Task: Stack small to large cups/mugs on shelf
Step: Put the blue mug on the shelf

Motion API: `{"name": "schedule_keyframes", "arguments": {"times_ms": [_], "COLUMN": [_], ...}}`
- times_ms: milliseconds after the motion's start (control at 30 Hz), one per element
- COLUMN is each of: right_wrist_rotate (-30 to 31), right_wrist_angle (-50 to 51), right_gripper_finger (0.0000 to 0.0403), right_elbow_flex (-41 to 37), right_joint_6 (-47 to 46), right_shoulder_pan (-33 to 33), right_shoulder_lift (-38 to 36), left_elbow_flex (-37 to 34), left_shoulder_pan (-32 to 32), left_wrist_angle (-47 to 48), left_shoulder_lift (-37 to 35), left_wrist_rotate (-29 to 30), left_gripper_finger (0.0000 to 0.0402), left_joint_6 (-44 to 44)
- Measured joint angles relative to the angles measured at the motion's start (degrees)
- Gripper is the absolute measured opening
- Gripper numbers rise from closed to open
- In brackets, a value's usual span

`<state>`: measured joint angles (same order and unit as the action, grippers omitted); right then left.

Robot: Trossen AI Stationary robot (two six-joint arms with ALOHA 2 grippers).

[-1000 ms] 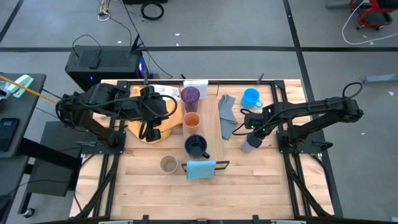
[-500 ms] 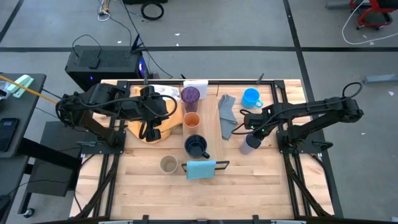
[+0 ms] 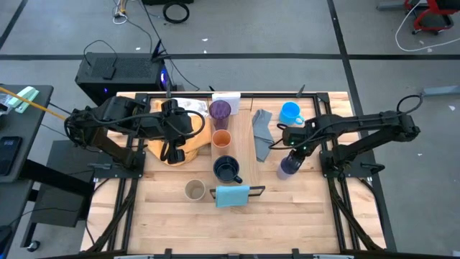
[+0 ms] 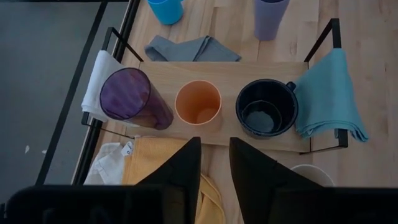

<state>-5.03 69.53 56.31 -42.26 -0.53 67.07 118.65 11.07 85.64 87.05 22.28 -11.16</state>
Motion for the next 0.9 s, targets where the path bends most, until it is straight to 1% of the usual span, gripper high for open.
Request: {"name": "schedule_keyframes", "arguments": {"times_ms": [100, 233, 300, 367, 400, 467, 567, 733, 800, 900], "right_wrist_rotate": [0.1, 2.5, 5.7, 11.1, 13.7, 14.8, 11.6, 9.3, 7.9, 3.8], "right_wrist_angle": [3.8, 10.1, 12.7, 14.9, 14.9, 13.9, 11.2, 7.0, 5.5, 3.0], "right_gripper_finger": [0.0113, 0.0112, 0.0111, 0.0111, 0.0111, 0.0111, 0.0111, 0.0111, 0.0111, 0.0112], "right_elbow_flex": [3.5, 9.5, 12.2, 13.3, 13.2, 11.7, 8.0, 3.8, 3.6, 3.6], "right_joint_6": [0.2, 1.6, 3.2, 6.6, 8.7, 12.8, 18.5, 27.4, 30.6, 35.5], "right_shoulder_pan": [0.0, 0.1, 0.7, 2.8, 4.7, 10.4, 19.5, 33.2, 37.4, 42.1], "right_shoulder_lift": [0.0, 0.0, 0.0, -0.1, -0.1, -0.1, 0.0, 0.0, 0.0, 0.5], "left_elbow_flex": [0.0, 0.0, 0.0, 0.0, 0.0, 0.0, 0.0, 0.0, 0.0, 0.0], "left_shoulder_pan": [0.0, 0.0, 0.0, 0.0, 0.0, 0.0, 0.0, 0.0, 0.0, 0.0], "left_wrist_angle": [0.0, 0.0, 0.0, 0.0, 0.0, 0.0, 0.0, 0.0, 0.0, 0.0], "left_shoulder_lift": [0.0, 0.0, 0.0, 0.0, 0.0, 0.0, 0.0, 0.0, 0.0, 0.0], "left_wrist_rotate": [0.0, 0.0, 0.0, 0.0, 0.0, 0.0, 0.0, 0.0, 0.0, 0.0], "left_gripper_finger": [0.0092, 0.0087, 0.0085, 0.0086, 0.0087, 0.0090, 0.0094, 0.0094, 0.0092, 0.0090], "left_joint_6": [0.0, 0.0, 0.0, 0.1, 0.4, 0.5, 0.5, 0.0, 0.0, 0.0]}}
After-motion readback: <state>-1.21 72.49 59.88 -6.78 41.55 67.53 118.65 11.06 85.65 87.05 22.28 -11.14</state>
